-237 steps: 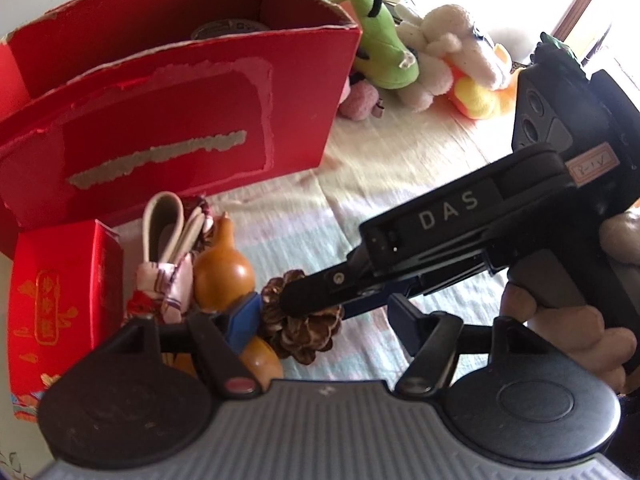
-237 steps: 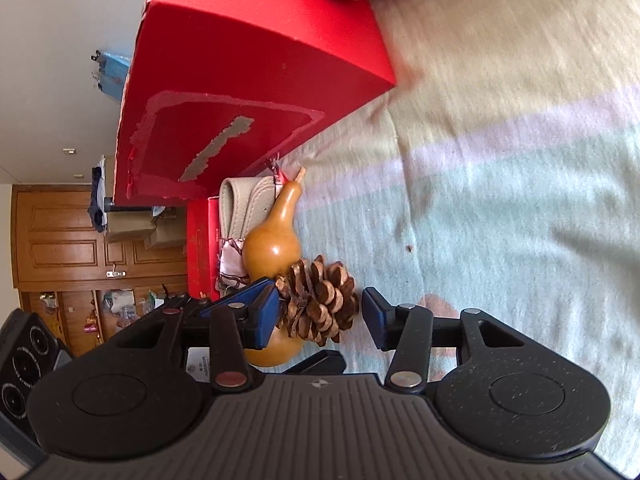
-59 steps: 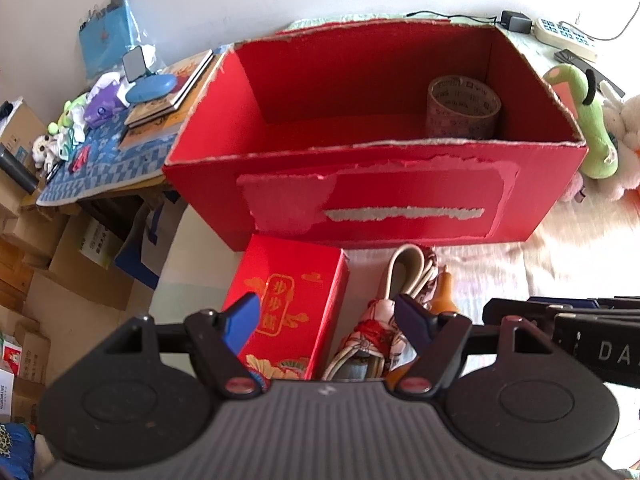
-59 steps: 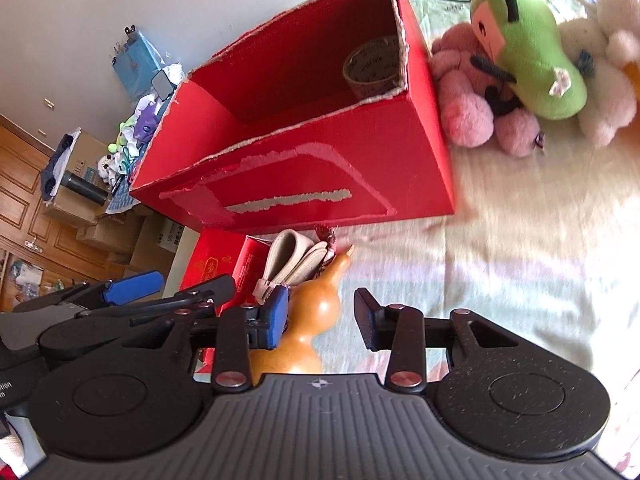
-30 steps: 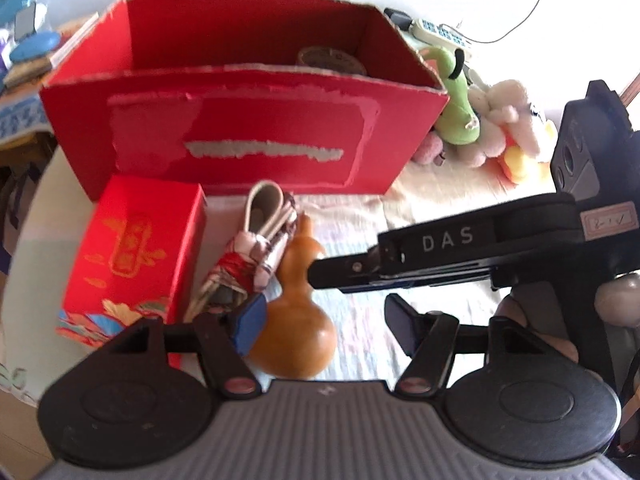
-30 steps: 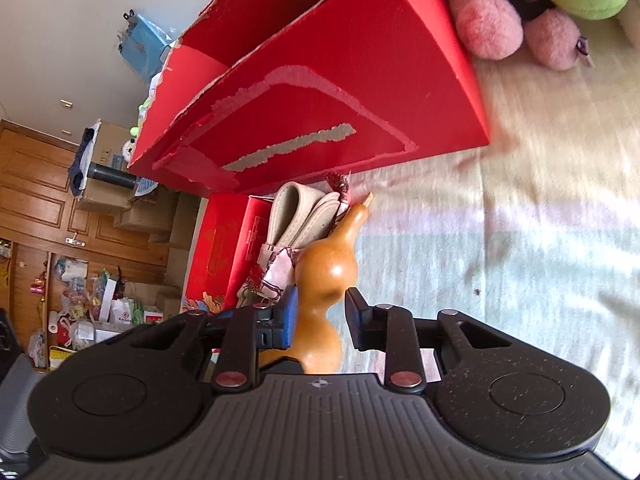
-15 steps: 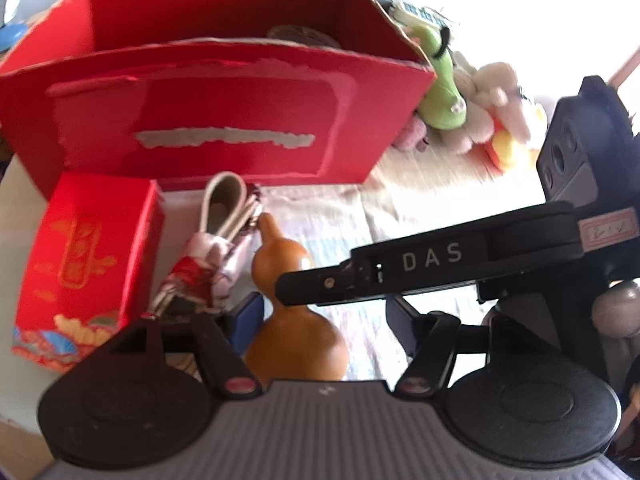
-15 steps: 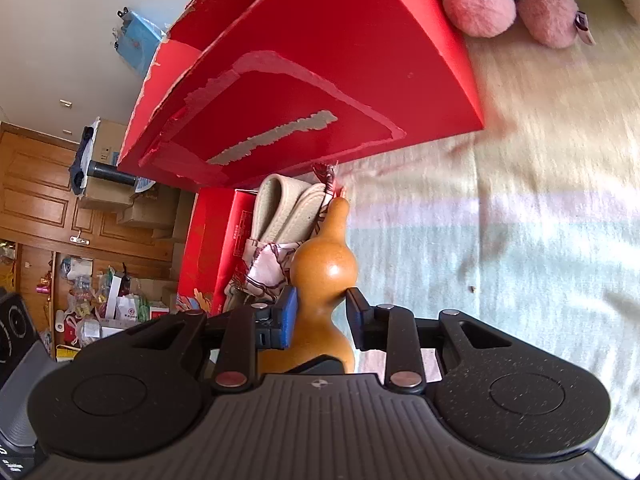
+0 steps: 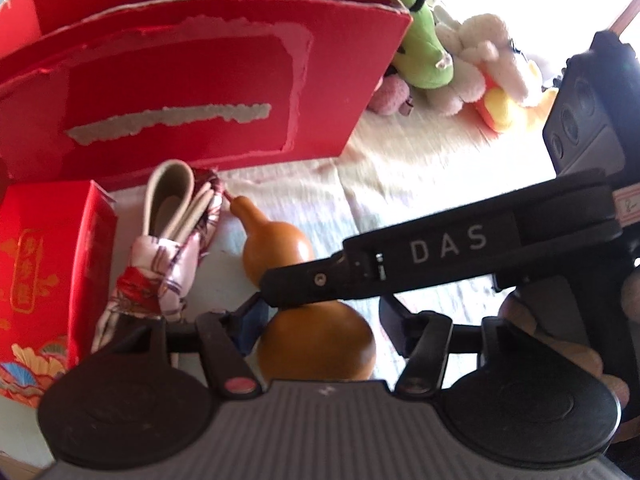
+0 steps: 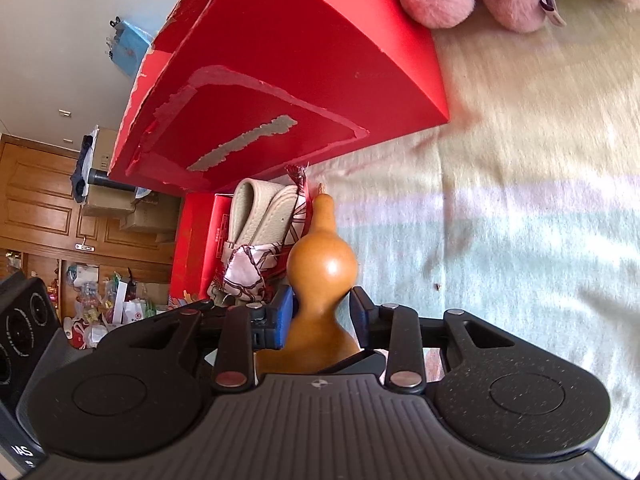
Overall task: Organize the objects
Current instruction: 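Close the right gripper around the orange gourd's waist and lift, then carry the gourd with the right gripper over the red box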
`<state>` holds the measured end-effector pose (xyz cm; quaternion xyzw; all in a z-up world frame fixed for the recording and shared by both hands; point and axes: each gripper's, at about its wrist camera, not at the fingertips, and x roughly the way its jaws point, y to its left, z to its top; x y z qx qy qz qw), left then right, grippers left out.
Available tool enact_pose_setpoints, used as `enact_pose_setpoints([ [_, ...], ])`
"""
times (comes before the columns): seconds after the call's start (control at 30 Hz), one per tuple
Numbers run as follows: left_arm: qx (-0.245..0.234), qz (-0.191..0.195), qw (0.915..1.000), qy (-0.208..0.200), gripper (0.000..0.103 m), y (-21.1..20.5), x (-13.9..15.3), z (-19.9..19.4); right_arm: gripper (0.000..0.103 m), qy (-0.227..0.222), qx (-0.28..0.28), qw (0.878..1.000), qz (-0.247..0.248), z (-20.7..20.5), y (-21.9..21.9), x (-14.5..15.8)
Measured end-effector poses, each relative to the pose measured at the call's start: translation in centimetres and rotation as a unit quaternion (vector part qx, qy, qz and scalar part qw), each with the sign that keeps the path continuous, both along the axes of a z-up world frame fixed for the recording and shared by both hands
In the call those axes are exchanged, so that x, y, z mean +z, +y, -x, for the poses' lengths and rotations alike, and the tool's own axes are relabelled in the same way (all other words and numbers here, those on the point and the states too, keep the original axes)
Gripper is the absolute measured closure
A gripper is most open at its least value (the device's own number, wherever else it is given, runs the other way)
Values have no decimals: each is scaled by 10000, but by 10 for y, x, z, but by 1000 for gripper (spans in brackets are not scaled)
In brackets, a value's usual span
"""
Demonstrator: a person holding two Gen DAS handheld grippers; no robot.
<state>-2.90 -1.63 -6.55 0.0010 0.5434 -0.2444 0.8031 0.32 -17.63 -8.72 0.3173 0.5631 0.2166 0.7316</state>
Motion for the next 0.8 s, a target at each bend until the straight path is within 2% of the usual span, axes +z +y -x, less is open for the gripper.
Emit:
enact_pose_setpoints([
  [0.07, -59, 2, 10000, 30, 46, -3, -1, 0, 71, -29, -13, 10000, -7, 1, -1, 1],
  [0.27, -315, 17, 9995, -16, 46, -16, 4, -1, 72, -25, -207, 9998, -34, 5, -13, 6],
  [0.43, -735, 58, 9972, -120, 46, -32, 17, -1, 72, -60, -535, 9985, -32, 16, -30, 15],
  [0.8, -1731, 380, 9828, -526, 46, -75, 53, -5, 72, -456, -1536, 9871, 47, 46, -63, 52],
])
